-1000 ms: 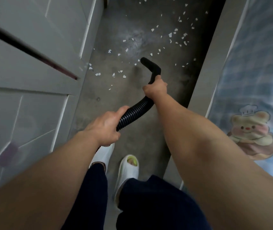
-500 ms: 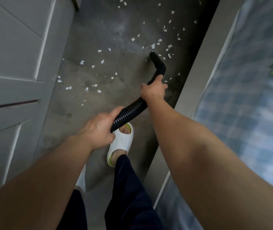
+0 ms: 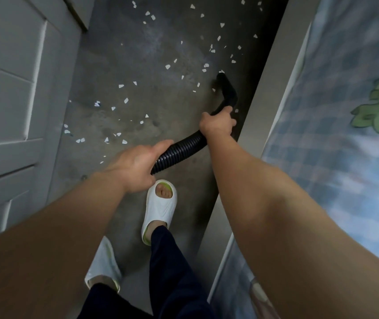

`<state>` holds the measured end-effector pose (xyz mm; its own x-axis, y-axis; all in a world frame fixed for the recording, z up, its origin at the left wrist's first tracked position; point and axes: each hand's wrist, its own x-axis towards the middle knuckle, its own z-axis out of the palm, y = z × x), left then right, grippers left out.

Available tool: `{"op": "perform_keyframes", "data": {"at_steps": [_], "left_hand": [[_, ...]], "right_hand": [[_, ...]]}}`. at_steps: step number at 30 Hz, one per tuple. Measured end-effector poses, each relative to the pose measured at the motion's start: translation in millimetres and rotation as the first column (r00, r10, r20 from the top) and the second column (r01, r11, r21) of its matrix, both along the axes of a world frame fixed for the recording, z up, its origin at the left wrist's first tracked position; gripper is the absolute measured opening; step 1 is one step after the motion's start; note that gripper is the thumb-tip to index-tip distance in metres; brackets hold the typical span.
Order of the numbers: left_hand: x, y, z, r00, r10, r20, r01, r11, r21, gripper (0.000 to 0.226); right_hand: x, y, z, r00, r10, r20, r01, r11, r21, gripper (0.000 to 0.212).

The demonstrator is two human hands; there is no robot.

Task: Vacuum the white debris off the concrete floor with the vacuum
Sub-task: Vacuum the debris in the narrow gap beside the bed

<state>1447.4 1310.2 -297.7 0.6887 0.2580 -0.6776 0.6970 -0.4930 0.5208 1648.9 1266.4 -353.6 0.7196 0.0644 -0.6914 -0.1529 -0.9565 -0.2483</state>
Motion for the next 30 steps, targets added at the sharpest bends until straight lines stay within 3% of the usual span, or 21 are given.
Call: {"op": "perform_keyframes", "data": {"at_steps": [8,12,19,24,30], "left_hand": [[-17,4,12,0.976,-0.218,-0.017,0.218,0.974,0.067,0.082],[-20,2,18,0.958,-0.283,-0.044,0.285,0.955,0.078,0.076],[-19,6,16,0.965,-0.261,-0.031,0.262,0.954,0.147,0.069],[-19,11,14,0.956,-0.291,-0.025,0.287,0.922,0.262,0.074],[-9,15,-4,0.968,-0.251,0.004,0.244,0.943,0.226,0.080]], "right_hand": [[-36,-48,1,0.916,-0.400,-0.036,0.398,0.916,-0.054,0.070],[-48,-61,-2,0.902,-0.429,-0.046,0.426,0.903,-0.063,0.068],[-42,-49,-7,0.882,-0.467,-0.072,0.466,0.884,-0.018,0.067],[-40,-46,-12,0.836,-0.537,-0.115,0.543,0.839,0.026,0.065],[-24,-40,-25,0.803,-0.575,-0.157,0.588,0.807,0.049,0.058]]}}
